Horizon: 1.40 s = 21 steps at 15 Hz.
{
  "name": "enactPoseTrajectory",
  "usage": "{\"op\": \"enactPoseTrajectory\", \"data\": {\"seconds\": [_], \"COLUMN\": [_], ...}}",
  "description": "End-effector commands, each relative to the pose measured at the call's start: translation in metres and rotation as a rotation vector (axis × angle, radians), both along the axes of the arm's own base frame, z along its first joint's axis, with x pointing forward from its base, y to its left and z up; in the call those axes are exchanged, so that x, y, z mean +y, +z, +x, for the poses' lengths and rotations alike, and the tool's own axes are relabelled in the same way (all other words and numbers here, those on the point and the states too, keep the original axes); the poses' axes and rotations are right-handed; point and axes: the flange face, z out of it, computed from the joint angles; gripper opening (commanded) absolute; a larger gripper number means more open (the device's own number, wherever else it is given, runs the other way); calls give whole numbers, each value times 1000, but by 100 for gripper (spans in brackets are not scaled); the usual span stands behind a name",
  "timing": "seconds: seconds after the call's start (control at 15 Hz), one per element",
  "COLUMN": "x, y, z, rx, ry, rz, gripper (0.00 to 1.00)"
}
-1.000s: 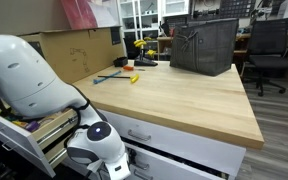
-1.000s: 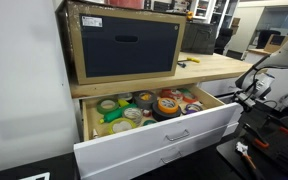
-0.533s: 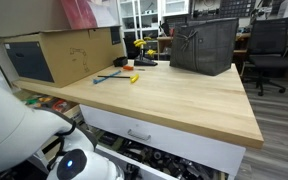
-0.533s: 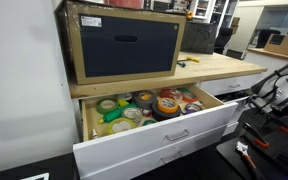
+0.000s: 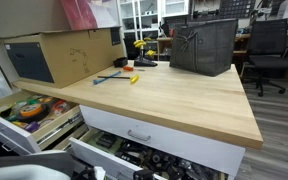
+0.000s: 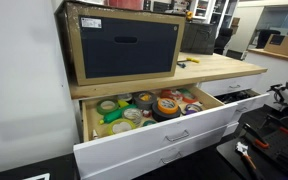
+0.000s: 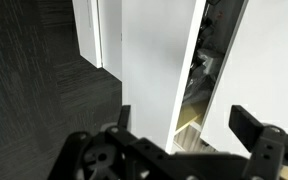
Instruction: Open the second drawer from the top on the right
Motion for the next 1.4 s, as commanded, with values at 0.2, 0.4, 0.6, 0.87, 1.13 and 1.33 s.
{"op": "enactPoseTrajectory", "data": {"seconds": [0.2, 0.4, 0.6, 0.87, 1.13, 1.33], "x": [90, 125, 149, 170, 180, 180], "y": [23, 35, 46, 69, 81, 71], "z": [-43, -18, 13, 57, 82, 87], "rx": [100, 152, 201, 247, 338, 411], "ry": [-27, -37, -50, -90, -135, -162], "rz": [181, 243, 275, 298, 336, 333], "gripper": [100, 100, 100, 100, 100, 100]}}
